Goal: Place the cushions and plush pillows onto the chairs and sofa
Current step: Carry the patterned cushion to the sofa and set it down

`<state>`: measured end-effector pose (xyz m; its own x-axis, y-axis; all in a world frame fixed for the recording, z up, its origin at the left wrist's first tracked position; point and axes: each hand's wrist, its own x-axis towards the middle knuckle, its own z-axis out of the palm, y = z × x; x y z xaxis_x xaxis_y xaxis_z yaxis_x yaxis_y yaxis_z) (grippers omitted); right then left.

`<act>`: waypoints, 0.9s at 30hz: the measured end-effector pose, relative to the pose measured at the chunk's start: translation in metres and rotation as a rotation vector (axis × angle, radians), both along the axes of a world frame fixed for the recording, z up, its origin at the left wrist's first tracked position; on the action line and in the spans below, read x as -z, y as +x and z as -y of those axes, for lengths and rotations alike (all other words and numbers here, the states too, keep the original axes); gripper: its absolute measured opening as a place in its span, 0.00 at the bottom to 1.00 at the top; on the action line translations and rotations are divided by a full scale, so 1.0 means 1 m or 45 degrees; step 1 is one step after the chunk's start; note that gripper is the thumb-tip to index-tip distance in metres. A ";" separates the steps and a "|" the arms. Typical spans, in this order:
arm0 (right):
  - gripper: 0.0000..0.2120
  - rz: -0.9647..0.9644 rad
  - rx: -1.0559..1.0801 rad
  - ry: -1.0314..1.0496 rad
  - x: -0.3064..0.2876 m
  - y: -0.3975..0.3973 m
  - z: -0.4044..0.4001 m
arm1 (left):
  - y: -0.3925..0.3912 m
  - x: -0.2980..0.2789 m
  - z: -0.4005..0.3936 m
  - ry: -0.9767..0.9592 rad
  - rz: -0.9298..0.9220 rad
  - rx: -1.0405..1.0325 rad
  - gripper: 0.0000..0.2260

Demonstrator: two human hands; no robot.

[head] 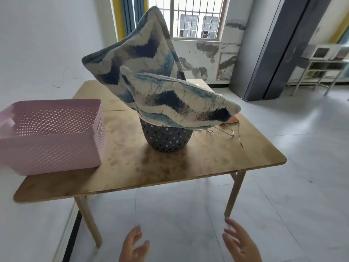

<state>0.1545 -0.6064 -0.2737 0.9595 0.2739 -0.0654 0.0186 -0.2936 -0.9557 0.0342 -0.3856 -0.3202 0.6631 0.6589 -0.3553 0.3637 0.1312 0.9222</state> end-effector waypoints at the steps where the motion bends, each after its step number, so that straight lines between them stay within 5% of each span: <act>1: 0.18 0.051 -0.044 0.004 -0.013 0.024 -0.008 | 0.023 -0.017 -0.009 -0.055 0.090 -0.029 0.19; 4: 0.14 0.218 -0.060 0.014 -0.048 0.092 -0.034 | 0.085 -0.067 -0.043 0.102 0.313 -0.060 0.17; 7: 0.11 0.314 -0.107 0.165 -0.085 0.155 -0.049 | 0.132 -0.109 -0.070 0.244 0.553 -0.071 0.37; 10: 0.22 0.496 -0.028 0.294 -0.134 0.213 -0.060 | 0.170 -0.157 -0.094 0.734 0.744 -0.120 0.26; 13: 0.22 0.670 -0.173 0.403 -0.172 0.262 -0.072 | 0.202 -0.202 -0.106 1.241 0.871 -0.232 0.19; 16: 0.21 0.726 -0.458 0.416 -0.206 0.290 -0.094 | 0.234 -0.246 -0.112 1.545 0.651 -0.400 0.20; 20: 0.12 0.716 -0.954 0.084 -0.224 0.314 -0.126 | 0.268 -0.265 -0.123 1.817 0.202 -0.397 0.21; 25: 0.22 0.688 -1.321 -0.123 -0.229 0.331 -0.152 | 0.276 -0.262 -0.127 1.998 0.067 -0.327 0.16; 27: 0.16 0.610 -1.389 -0.194 -0.230 0.339 -0.160 | 0.278 -0.265 -0.127 2.016 0.034 -0.137 0.15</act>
<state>0.4934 -0.4467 -0.0436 0.1629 0.9777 0.1323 0.6719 -0.0117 -0.7406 0.3118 -0.2586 -0.0555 0.5854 0.3776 0.7174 0.3984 -0.9047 0.1510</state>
